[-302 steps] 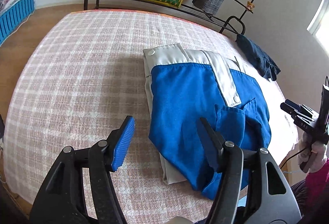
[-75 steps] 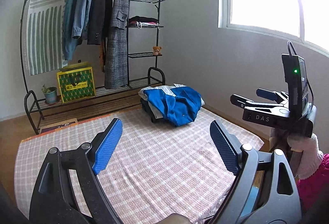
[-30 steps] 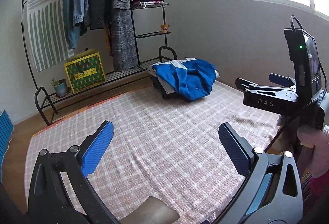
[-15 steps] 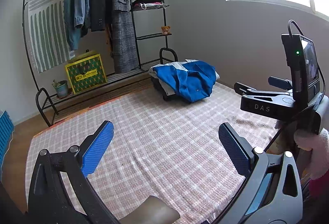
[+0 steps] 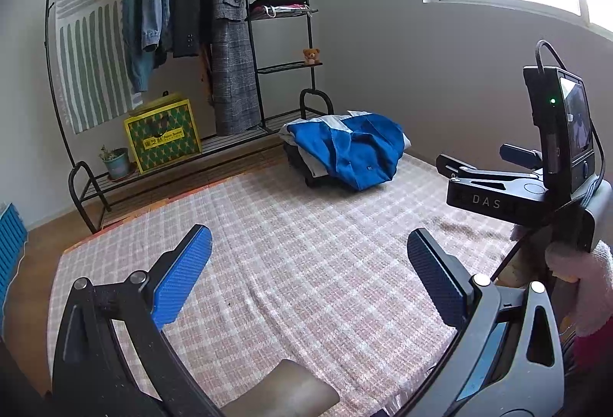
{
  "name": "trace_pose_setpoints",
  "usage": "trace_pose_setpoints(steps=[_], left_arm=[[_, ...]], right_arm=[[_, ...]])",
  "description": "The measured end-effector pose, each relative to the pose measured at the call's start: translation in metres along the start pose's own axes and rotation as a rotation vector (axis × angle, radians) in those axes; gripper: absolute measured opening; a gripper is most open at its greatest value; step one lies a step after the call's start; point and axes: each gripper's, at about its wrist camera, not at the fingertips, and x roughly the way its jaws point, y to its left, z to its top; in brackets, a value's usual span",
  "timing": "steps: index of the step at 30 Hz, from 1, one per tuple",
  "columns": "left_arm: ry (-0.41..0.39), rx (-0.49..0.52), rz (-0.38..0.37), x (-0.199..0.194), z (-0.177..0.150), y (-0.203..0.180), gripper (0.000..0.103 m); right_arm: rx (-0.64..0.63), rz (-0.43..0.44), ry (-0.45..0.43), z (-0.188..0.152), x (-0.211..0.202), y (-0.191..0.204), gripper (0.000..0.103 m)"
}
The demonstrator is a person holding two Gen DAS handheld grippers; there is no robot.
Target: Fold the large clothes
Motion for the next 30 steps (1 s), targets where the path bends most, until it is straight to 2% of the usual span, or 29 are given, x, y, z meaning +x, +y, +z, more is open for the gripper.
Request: trace_pose_setpoints(steps=[30], left_arm=[[0.006,-0.005,-0.003,-0.0035,0.0001,-0.0037,0.103]], right_arm=[[-0.005,-0.001,-0.001,-0.0012,-0.0017,0.0008,0.103]])
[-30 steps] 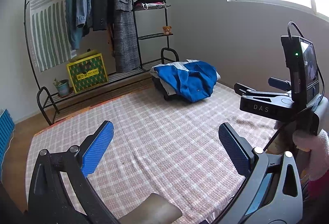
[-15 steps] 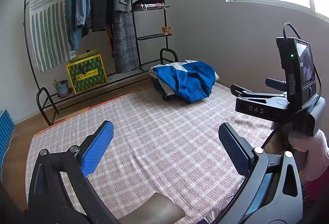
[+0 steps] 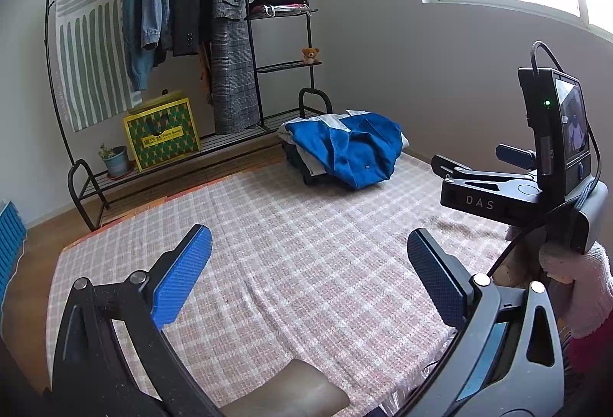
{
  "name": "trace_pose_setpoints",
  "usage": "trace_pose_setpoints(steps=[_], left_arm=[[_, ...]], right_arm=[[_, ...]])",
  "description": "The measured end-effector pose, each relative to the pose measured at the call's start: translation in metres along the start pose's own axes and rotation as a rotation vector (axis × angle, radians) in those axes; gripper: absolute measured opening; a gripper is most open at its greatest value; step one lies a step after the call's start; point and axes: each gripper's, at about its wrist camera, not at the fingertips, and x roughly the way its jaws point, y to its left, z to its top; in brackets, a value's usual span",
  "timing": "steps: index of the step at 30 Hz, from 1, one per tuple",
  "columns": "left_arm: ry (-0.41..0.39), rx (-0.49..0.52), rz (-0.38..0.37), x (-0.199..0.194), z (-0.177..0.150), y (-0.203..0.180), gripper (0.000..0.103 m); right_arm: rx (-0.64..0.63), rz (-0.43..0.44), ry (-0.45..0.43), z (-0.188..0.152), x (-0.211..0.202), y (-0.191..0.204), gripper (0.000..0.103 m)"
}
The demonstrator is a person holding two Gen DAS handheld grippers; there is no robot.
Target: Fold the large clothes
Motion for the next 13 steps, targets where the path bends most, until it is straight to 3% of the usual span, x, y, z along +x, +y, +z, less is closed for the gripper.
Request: trace_pose_setpoints(steps=[13], left_arm=[[-0.012,-0.023,0.012,-0.0037,-0.0019,0.0058,0.103]], right_arm=[[-0.006,0.001,0.009,-0.0029,-0.0005,0.0035,0.103]])
